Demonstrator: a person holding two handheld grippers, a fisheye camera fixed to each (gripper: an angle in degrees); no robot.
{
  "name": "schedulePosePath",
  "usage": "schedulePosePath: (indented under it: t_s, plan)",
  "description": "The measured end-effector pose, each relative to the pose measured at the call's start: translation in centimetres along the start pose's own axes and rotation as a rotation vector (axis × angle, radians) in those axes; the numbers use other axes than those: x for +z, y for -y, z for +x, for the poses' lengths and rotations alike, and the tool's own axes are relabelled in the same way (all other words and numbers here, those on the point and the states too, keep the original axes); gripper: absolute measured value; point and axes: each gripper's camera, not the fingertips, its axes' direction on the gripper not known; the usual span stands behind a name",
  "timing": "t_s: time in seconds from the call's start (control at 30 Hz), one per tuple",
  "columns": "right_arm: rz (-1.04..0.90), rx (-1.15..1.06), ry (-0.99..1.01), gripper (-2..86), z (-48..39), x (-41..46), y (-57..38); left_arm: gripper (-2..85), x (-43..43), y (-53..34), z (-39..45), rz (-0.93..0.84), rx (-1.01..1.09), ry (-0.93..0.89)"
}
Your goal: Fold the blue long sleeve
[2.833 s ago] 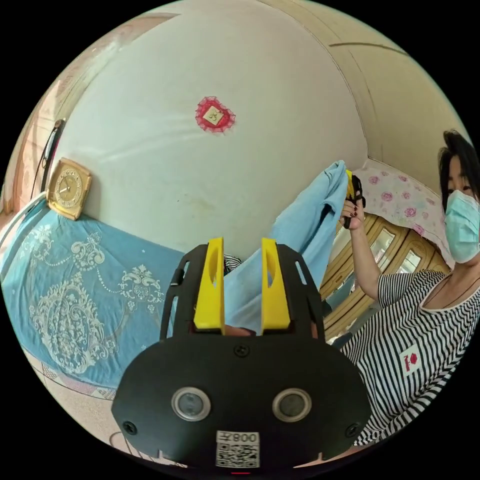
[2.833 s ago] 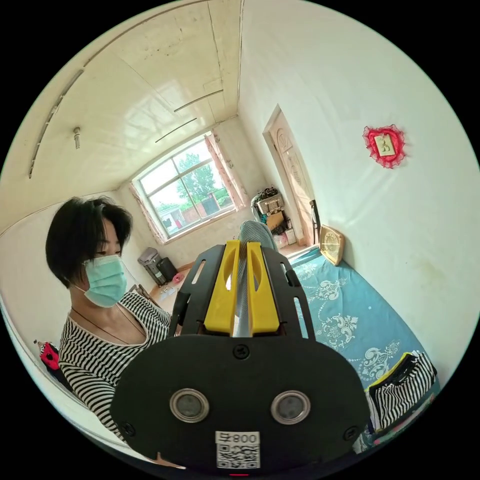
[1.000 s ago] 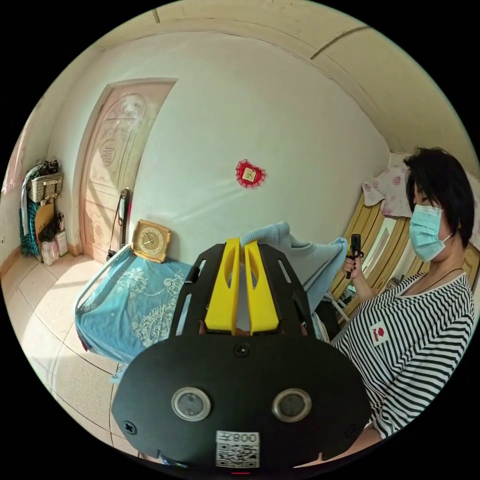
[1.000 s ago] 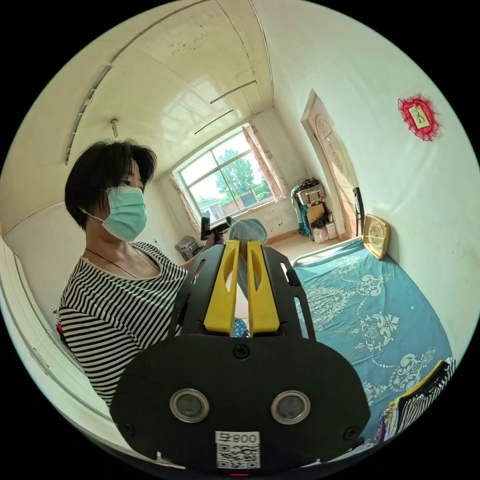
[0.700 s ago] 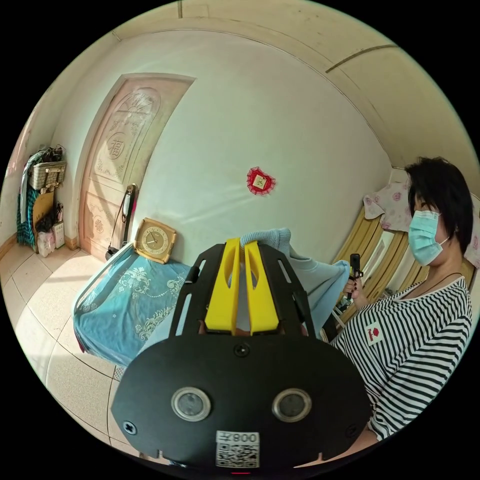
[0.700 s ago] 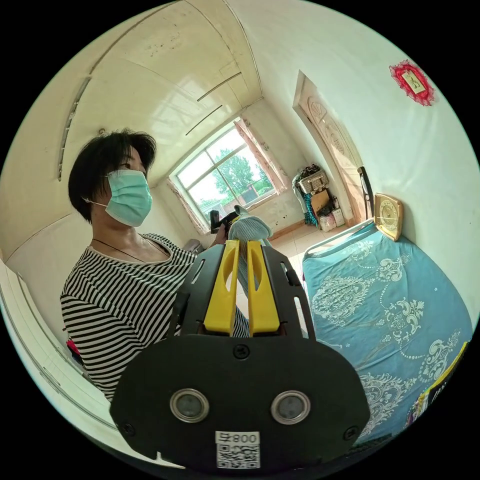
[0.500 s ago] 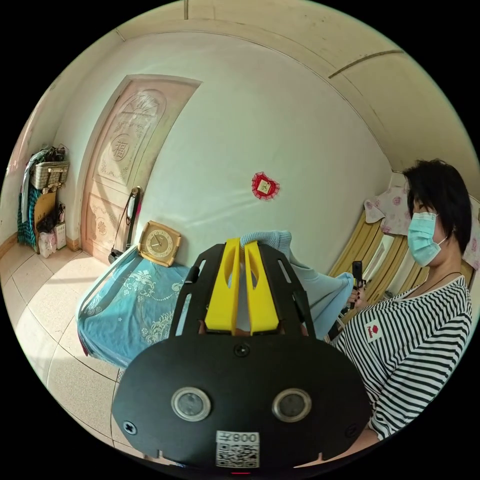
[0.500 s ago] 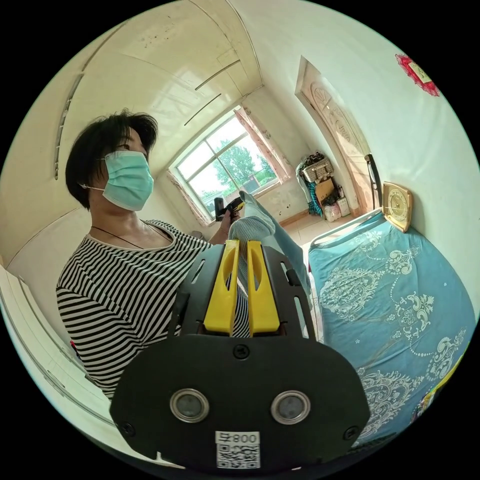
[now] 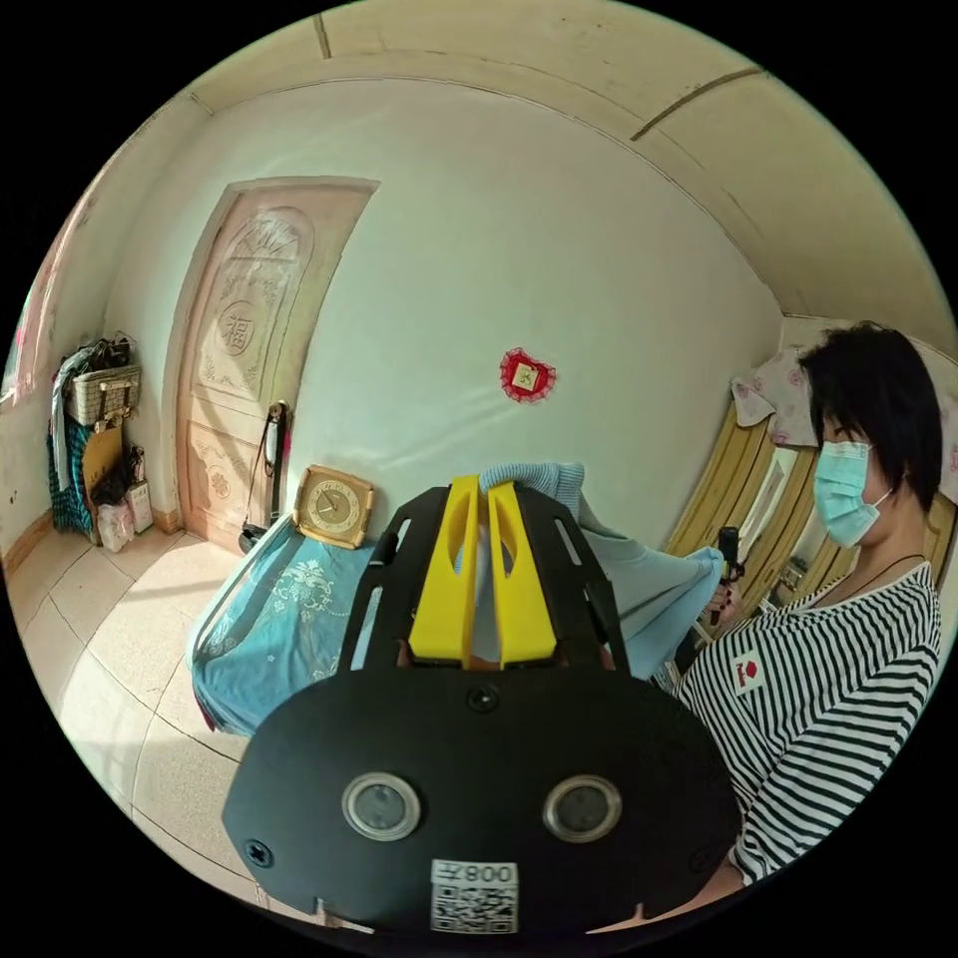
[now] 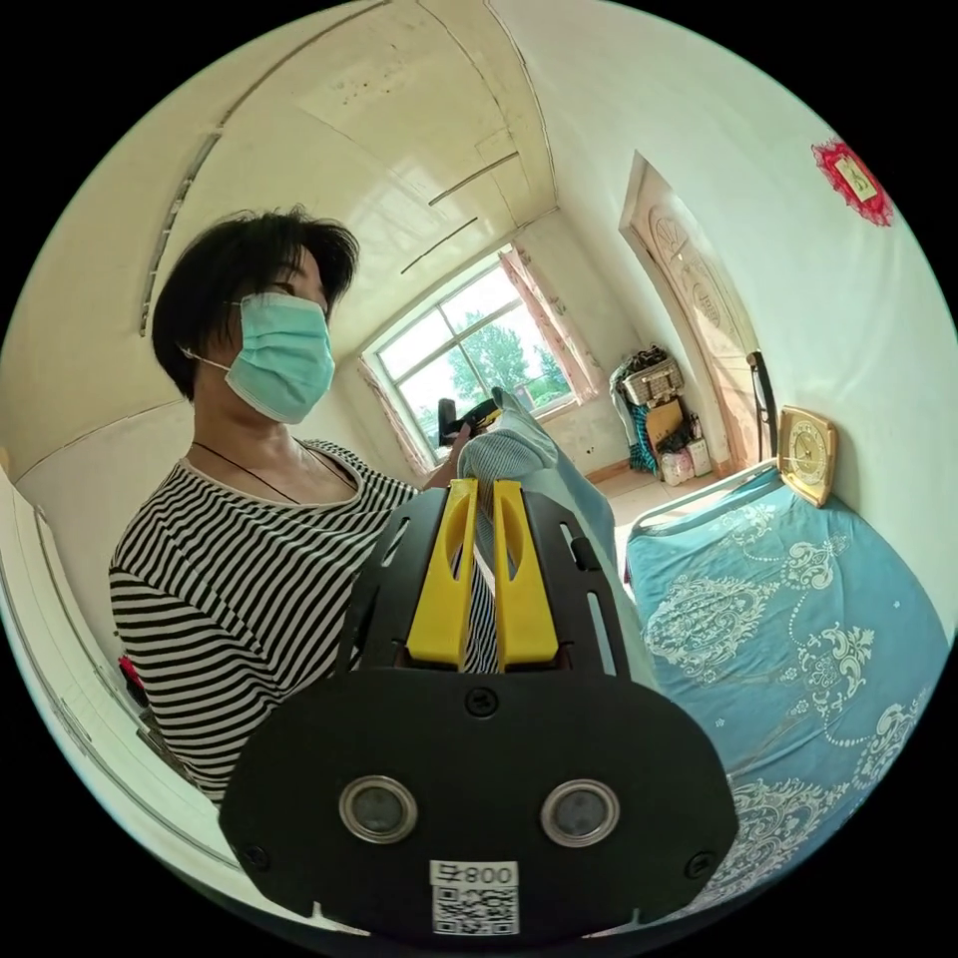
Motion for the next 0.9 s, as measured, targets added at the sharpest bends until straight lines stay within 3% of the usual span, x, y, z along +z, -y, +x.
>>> schedulePosePath:
  t_s: [0.13,0.3,0.4,0.53,0.6,0.7,0.83,0.9]
  plan:
    - [0.019,-0.016,-0.063,2.2,-0.1,-3.8,0.6,1.3,3.2,5.5,-0.9,-0.041,0.037,-0.027]
    - [-0.008,0.028,-0.199,2.1,4.0,-8.3,3.8,1.6,14.9,14.6,-6.0,-0.142,0.040,-0.097]
    - [-0.063,0.105,-0.366,2.3,10.4,-11.5,6.9,2.2,25.7,19.5,-10.8,-0.221,-0.011,-0.155]
    - [-0.081,0.390,-0.558,2.5,26.4,-16.9,10.5,4.0,42.1,23.5,-18.0,-0.355,-0.087,-0.180]
    - [-0.080,0.576,-0.613,2.5,34.5,-19.3,9.7,6.4,52.5,23.2,-23.2,-0.484,-0.171,-0.121]
    - [-0.017,0.919,-0.723,2.7,44.6,-23.1,4.2,8.8,61.0,19.4,-29.2,-0.645,-0.313,-0.121]
    - [0.069,1.124,-0.664,3.3,48.8,-23.3,-6.9,9.9,64.5,11.4,-34.1,-0.834,-0.408,-0.146]
    - [0.047,1.233,-0.610,3.7,49.3,-22.0,-12.7,10.7,64.8,4.3,-36.5,-1.057,-0.516,-0.120]
